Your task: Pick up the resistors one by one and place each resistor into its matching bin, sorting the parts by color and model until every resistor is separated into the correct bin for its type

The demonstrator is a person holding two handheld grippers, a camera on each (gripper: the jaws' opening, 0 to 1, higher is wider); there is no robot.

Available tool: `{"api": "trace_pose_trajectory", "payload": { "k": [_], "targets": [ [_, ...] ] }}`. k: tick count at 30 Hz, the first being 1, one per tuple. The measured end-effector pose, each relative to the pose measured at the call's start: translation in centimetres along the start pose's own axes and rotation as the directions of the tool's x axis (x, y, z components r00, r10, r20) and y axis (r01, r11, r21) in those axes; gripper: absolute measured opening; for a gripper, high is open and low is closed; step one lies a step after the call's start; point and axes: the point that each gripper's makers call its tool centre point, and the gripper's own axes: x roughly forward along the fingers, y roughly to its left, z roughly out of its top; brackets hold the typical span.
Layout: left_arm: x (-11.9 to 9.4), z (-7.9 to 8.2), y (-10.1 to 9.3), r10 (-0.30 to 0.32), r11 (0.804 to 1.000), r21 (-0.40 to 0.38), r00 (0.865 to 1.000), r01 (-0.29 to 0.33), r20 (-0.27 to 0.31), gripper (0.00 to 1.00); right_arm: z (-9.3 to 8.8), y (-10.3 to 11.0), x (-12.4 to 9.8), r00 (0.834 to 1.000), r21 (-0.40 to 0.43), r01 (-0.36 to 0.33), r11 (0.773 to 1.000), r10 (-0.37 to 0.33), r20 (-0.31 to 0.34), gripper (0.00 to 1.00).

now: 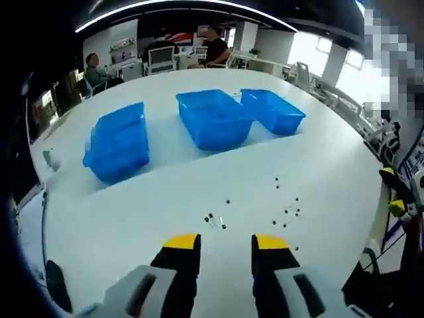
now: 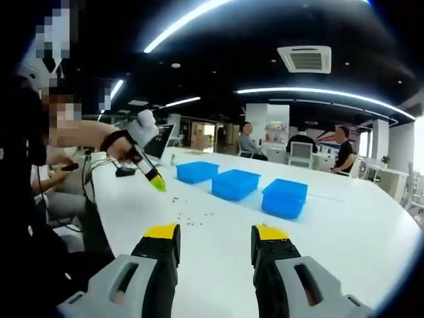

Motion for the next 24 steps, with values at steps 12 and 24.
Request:
{"api": "trace_pose_trajectory", "payload": {
  "k": [12, 24],
  "targets": [
    [2.9, -0.3, 0.5, 0.044, 0.999, 0.028, 0.997, -0.043, -0.065, 0.23, -0.5, -0.5, -0.1, 1.000, 0.016, 0.013, 1.000, -0.013, 0.001, 0.44],
    [3.7, -0.2, 0.9, 0.077, 0.996, 0.052, 0.994, -0.073, -0.074, 0.14, -0.5, -0.6, 0.0, 1.000, 0.018, 0.011, 1.000, -0.011, 0.006, 0.44]
  ]
}}
